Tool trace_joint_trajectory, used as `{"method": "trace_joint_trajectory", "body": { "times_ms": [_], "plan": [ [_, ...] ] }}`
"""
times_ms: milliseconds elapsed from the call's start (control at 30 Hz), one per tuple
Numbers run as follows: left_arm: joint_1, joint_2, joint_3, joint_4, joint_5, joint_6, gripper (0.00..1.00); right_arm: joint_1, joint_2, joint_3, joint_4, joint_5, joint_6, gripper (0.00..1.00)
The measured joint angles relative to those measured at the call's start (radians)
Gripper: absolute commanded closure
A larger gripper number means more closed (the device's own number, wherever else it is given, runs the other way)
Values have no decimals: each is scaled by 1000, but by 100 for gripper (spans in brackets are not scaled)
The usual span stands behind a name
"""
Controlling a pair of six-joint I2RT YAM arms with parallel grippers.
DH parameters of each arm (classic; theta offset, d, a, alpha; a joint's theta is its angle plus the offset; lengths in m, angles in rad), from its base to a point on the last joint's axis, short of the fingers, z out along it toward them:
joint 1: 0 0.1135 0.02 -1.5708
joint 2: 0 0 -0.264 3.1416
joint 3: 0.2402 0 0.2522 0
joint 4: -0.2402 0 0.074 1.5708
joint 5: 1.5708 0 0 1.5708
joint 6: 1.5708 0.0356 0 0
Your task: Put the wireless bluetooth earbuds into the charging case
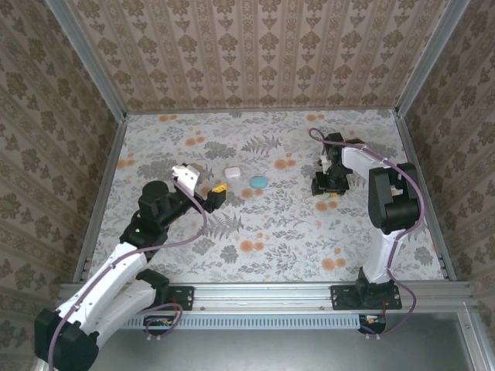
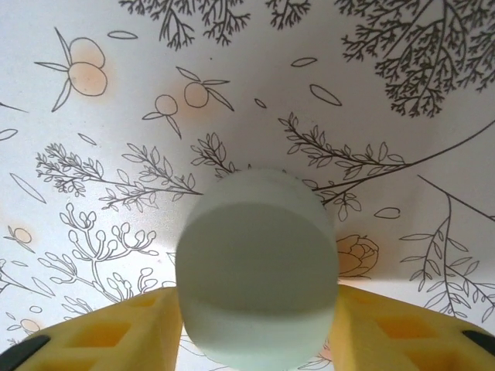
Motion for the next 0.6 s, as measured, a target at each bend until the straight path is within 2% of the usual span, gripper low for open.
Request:
{"method": "trace_joint_trajectory", "body": {
  "times_ms": [233, 600],
  "plan": [
    [0, -28, -5, 2, 0, 0, 8, -8, -28, 1, 0, -5, 16, 35],
    [0, -41, -40, 23, -1, 0, 7, -15, -37, 16, -7, -10, 44, 34]
  ]
}}
